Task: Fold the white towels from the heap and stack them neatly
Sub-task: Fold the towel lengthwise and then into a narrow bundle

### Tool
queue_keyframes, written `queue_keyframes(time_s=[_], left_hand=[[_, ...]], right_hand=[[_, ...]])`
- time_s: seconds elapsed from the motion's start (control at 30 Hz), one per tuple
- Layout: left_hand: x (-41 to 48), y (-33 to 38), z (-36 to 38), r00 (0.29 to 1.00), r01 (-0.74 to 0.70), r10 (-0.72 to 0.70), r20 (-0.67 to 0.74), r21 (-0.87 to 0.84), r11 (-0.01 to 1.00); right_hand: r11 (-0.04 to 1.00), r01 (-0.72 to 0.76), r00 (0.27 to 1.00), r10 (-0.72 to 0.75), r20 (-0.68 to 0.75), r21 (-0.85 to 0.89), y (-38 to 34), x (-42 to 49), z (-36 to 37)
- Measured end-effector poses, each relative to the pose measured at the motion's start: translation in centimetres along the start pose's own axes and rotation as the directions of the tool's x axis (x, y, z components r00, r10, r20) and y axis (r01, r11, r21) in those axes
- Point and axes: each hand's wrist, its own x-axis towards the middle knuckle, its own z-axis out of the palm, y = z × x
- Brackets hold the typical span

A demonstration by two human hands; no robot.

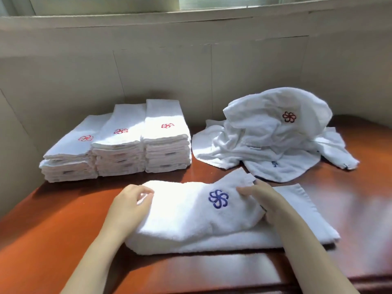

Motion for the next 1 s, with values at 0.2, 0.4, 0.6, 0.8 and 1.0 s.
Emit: queue_keyframes(time_s=[0.2,0.4,0.6,0.8,1.0], left_hand=[[-0.1,-0.6,1.0,0.988,0.045,-0.054,0.148,0.066,0.997],[-0.6,0.7,2.0,0.973,-0.008,0.003,0.23,0.02,1.0],[-1.1,2.4,3.9,0.937,0.037,-0.052,0.345,0.05,0.998],[-1.1,2.8,4.7,0.889,0.066,-0.146,0.434,0.193,0.979],[-1.4,3.3,4.9,0.9,0.1,-0.161,0.406,0.169,0.981]], right_hand=[[0.981,0.175,0.983,-0.17,0.064,-0.083,0.0,-0.9,-2.5],[0.981,0.191,0.958,-0.194,-0.211,-0.034,0.8,-2.4,-8.2],[0.944,-0.024,0.927,-0.102,-0.361,-0.328,3.0,-2.4,-10.4],[1.0,0.004,0.911,-0.014,-0.412,-0.025,2.9,-2.4,-12.0],[0.973,0.031,0.898,-0.127,-0.422,-0.228,4.2,-2.7,-11.6]])
